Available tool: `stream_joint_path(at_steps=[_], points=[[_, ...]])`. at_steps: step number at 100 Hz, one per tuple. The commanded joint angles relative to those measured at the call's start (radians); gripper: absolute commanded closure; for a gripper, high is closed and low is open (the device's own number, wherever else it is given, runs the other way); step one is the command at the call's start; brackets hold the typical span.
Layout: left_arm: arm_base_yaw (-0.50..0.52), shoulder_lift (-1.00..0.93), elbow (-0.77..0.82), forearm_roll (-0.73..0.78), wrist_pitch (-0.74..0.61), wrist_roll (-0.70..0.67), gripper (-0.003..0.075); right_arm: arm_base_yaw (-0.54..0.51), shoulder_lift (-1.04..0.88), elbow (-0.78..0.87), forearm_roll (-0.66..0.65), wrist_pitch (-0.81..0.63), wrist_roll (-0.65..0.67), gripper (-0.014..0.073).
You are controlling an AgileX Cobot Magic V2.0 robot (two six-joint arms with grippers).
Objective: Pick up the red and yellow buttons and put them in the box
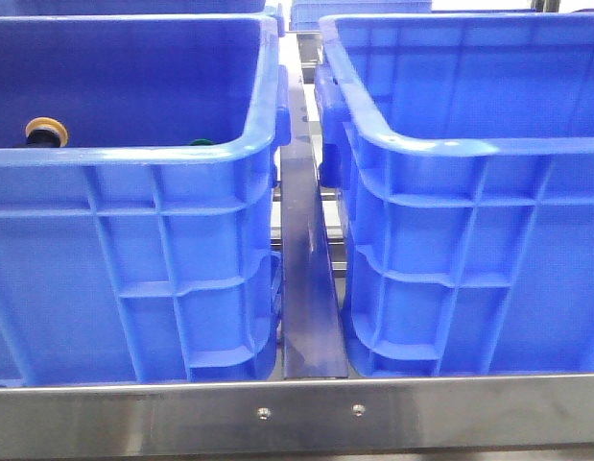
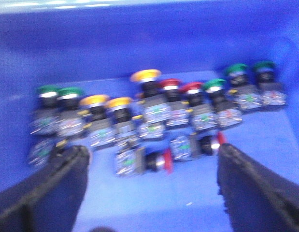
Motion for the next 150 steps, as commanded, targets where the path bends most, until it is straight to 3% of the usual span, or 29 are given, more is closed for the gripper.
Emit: stream_joint_path(at_steps=[1, 17, 38, 75, 116, 150], points=[[0.030, -0.092, 0.021, 0.006, -0.086, -0.013, 0.0271, -0.006, -0.036, -0.035, 0.008, -0.058, -0.012, 0.0359], [0.050, -0.214, 0.086, 0.010, -0.087, -0.013, 0.0395, -0.006, -0.035, -0.034, -0.035, -0.127, -0.018, 0.0359], [0.052, -0.301, 0.114, 0.015, -0.094, -0.013, 0.0739, -0.006, -0.035, -0.003, -0.051, -0.216, -0.106, 0.0359], [0.052, -0.316, 0.114, 0.006, -0.094, -0.013, 0.0741, -0.002, -0.007, 0.053, -0.051, -0.444, -0.161, 0.0359], [0.052, -0.316, 0.114, 0.006, -0.094, -0.013, 0.0741, 0.083, 0.176, 0.053, -0.056, -0.663, -0.162, 0.0359], [0.052, -0.316, 0.114, 0.006, -0.094, -0.013, 0.0741, 0.146, 0.321, -0.014, -0.056, -0.698, -0.146, 0.0359]])
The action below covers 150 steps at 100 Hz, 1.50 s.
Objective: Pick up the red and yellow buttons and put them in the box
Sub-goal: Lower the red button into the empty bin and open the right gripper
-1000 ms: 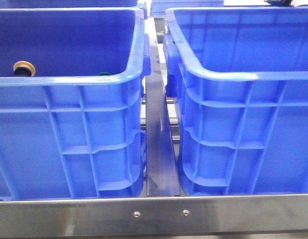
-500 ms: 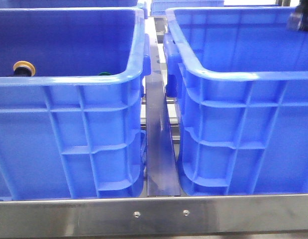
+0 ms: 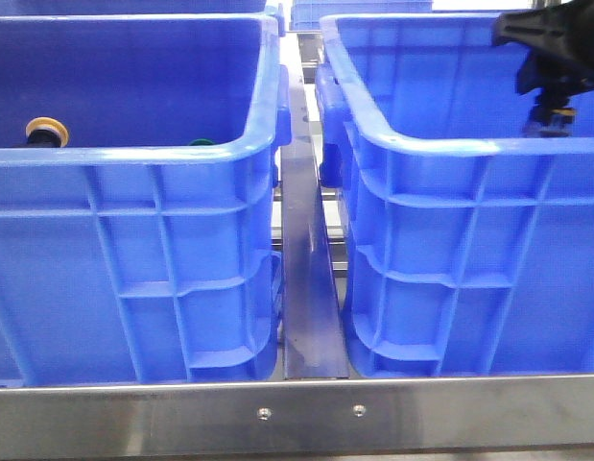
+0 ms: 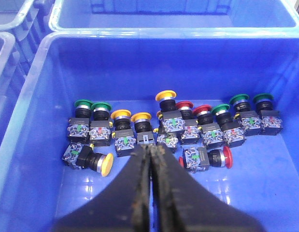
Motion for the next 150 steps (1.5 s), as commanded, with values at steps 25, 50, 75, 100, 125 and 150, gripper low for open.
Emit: stream_joint_path(at_steps=[25, 50, 75, 100, 125, 150], points=[[0.001, 0.001, -0.028, -0.003, -0.073, -0.011, 0.0741, 0.045, 0.104, -0.139, -0.005, -0.038, 0.000, 0.0359], [0.001, 0.001, -0.028, -0.015, -0.073, -0.011, 0.0741, 0.045, 0.159, -0.157, -0.005, -0.037, 0.000, 0.0359], [0.001, 0.001, -0.028, -0.016, -0.073, -0.011, 0.0741, 0.045, 0.172, -0.147, -0.005, 0.022, 0.000, 0.0359], [0.001, 0.001, -0.028, -0.016, -0.073, -0.011, 0.0741, 0.045, 0.172, -0.110, 0.001, 0.062, 0.000, 0.0357], [0.001, 0.001, -0.028, -0.016, -0.073, -0.011, 0.0741, 0.045, 0.169, -0.105, 0.003, 0.084, 0.000, 0.0351], [0.001, 0.001, -0.028, -0.016, -0.073, -0.011, 0.0741, 0.045, 0.168, -0.105, 0.003, 0.135, 0.000, 0.0111]])
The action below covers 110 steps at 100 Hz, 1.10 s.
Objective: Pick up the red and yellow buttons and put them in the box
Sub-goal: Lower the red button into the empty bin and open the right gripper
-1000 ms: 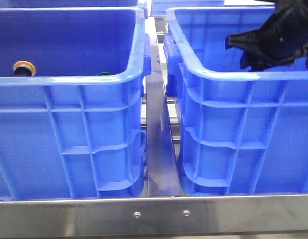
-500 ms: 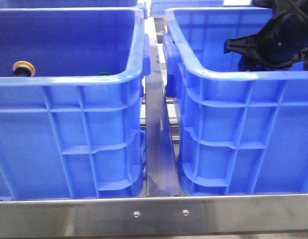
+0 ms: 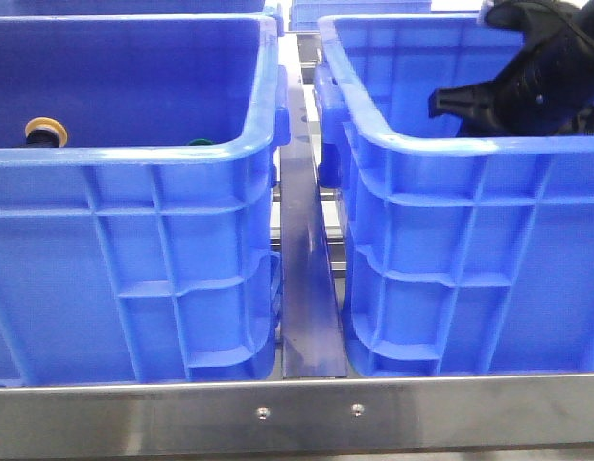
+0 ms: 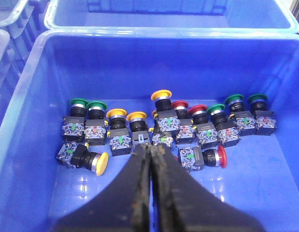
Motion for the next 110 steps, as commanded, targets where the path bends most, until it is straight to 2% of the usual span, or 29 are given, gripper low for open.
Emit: stream_joint_path(at_steps=[1, 18, 44, 66, 87, 110], points=[[0.001, 0.001, -0.028, 0.003, -0.073, -0.011, 0.0741, 0.000, -0.038, -0.016, 0.001, 0.054, -0.001, 0.0104], [0.001, 0.001, -0.028, 0.003, -0.073, -0.011, 0.0741, 0.000, -0.044, -0.016, 0.001, 0.054, -0.001, 0.0008], [0.001, 0.001, -0.028, 0.003, -0.073, -0.011, 0.0741, -0.002, -0.128, -0.013, 0.001, 0.076, -0.001, 0.0010], [0.001, 0.001, -0.028, 0.003, -0.073, -0.011, 0.0741, -0.003, -0.275, 0.023, -0.014, 0.046, -0.018, 0.0010], [0.001, 0.001, -0.028, 0.003, -0.073, -0.011, 0.0741, -0.003, -0.424, 0.098, -0.014, 0.036, -0.049, 0.0010], [0.001, 0.001, -0.028, 0.003, -0.073, -0.011, 0.0741, -0.003, -0.611, 0.255, -0.014, 0.032, -0.049, 0.0010]])
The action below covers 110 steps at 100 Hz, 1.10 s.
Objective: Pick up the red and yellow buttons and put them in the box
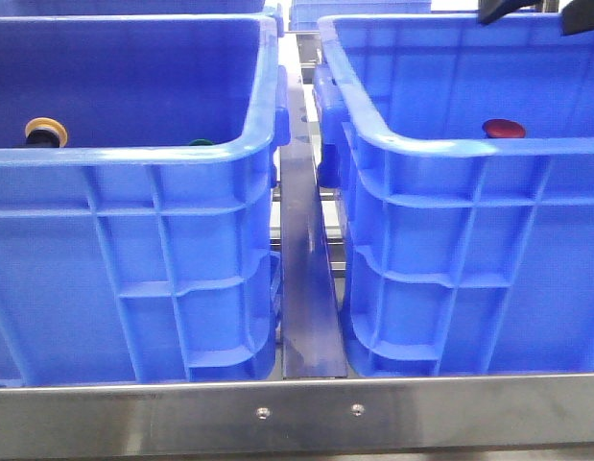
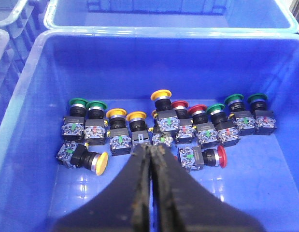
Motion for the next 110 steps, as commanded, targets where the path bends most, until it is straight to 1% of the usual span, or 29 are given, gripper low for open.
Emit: stream_joint_path(at_steps=[1, 14, 28, 38, 45, 54, 59, 71, 73, 78, 81, 85, 104, 110], points=[[0.001, 0.001, -0.028, 0.003, -0.073, -0.011, 0.0741, -0.003, -0.107, 0.030, -0.011, -0.024, -0.010, 0.0010], [0.001, 0.001, -0.028, 0.003, -0.073, -0.011, 0.0741, -0.003, -0.234, 0.096, -0.011, -0.028, -0.010, 0.0012], [0.001, 0.001, -0.028, 0.003, -0.073, -0.011, 0.0741, -0.003, -0.370, 0.148, -0.011, 0.000, -0.010, 0.0013], [0.001, 0.001, -0.028, 0.003, -0.073, -0.011, 0.0741, -0.003, -0.458, 0.188, -0.011, -0.012, -0.010, 0.0013], [0.001, 0.001, -0.028, 0.003, -0.073, -0.011, 0.0741, -0.003, -0.513, 0.213, -0.011, -0.028, -0.013, 0.0036], [0.001, 0.001, -0.028, 0.003, -0.073, -0.011, 0.0741, -0.003, -0.579, 0.242, -0.011, -0.046, -0.029, 0.0146], [0.001, 0.001, -0.028, 0.003, -0.073, -0.011, 0.0741, -0.003, -0.610, 0.259, -0.011, -0.050, -0.030, 0.0236], [0.001, 0.001, -0.028, 0.003, -0.073, -0.011, 0.0741, -0.003, -0.664, 0.282, -0.011, -0.050, -0.030, 0.0498], [0.001, 0.001, -0.028, 0.003, -0.073, -0.011, 0.0741, -0.003, -0.669, 0.284, -0.011, -0.050, -0.030, 0.0526], [0.001, 0.001, -0.028, 0.003, -0.073, -0.011, 0.0741, -0.003, -0.678, 0.285, -0.011, -0.050, -0.030, 0.0627], [0.001, 0.001, -0.028, 0.003, -0.073, -0.011, 0.0741, -0.003, -0.681, 0.285, -0.011, -0.050, -0.030, 0.0669], [0.001, 0.001, -0.028, 0.003, -0.073, -0.011, 0.0741, -0.003, -0.682, 0.285, -0.010, -0.050, -0.030, 0.0657], [0.001, 0.001, -0.028, 0.003, -0.073, -0.010, 0.0738, -0.003, -0.682, 0.285, -0.010, -0.047, -0.030, 0.0661], [0.001, 0.001, -0.028, 0.003, -0.073, 0.002, 0.0715, -0.003, -0.682, 0.285, -0.010, -0.045, -0.030, 0.0661]])
